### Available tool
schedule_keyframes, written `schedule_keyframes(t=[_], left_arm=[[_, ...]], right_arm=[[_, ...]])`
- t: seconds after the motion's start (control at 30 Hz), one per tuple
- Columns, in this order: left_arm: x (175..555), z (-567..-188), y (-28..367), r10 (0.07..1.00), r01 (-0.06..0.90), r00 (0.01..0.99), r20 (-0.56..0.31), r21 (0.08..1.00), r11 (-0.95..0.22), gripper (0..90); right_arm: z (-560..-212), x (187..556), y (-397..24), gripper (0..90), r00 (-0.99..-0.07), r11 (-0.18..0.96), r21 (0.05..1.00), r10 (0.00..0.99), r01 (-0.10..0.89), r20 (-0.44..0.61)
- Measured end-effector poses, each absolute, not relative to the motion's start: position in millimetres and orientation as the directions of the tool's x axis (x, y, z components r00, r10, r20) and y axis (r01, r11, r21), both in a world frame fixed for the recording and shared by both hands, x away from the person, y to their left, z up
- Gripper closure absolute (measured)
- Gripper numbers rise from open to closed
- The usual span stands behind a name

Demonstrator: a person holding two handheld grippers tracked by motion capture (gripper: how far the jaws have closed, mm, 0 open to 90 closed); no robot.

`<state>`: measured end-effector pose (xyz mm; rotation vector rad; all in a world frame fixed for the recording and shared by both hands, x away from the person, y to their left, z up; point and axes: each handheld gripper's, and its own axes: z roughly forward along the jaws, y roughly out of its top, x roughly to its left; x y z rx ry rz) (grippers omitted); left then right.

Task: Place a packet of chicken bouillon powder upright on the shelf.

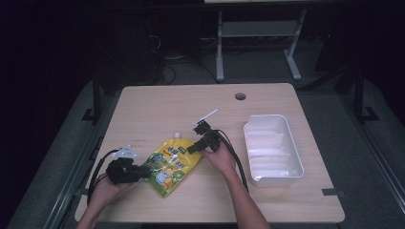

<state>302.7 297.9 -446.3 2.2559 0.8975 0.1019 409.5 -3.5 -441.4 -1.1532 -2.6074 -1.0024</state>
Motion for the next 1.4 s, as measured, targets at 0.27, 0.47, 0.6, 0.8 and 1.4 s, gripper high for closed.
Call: schedule_keyframes(t=[0.27, 0.47, 0.6, 0.8, 1.4], left_arm=[[302.0, -446.7, 296.3, 0.636, 0.575, 0.754, -0.164, 0.634, -0.517, 73.8], [301.2, -447.1, 295.9, 0.636, 0.569, 0.756, -0.154, 0.637, -0.521, 73.9], [299.4, -444.1, 293.6, 0.632, 0.555, 0.764, -0.129, 0.629, -0.544, 72.1], [301.6, -439.5, 301.4, 0.654, 0.570, 0.742, -0.149, 0.654, -0.497, 59.7], [300.7, -426.5, 324.5, 0.599, 0.545, 0.740, -0.305, 0.795, -0.268, 24.1]], right_arm=[[-439.9, 406.7, 2.7, 68.0, -0.726, 0.509, 0.535, 0.592, 0.674, 0.351], [-447.0, 409.0, 7.8, 78.9, -0.717, 0.515, 0.514, 0.595, 0.686, 0.361], [-441.1, 406.4, 8.6, 85.3, -0.738, 0.531, 0.528, 0.586, 0.662, 0.336], [-423.8, 402.4, 4.8, 87.1, -0.756, 0.505, 0.582, 0.557, 0.637, 0.344], [-343.1, 364.6, 21.6, 89.3, -0.905, 0.578, 0.715, 0.381, 0.394, 0.191]])
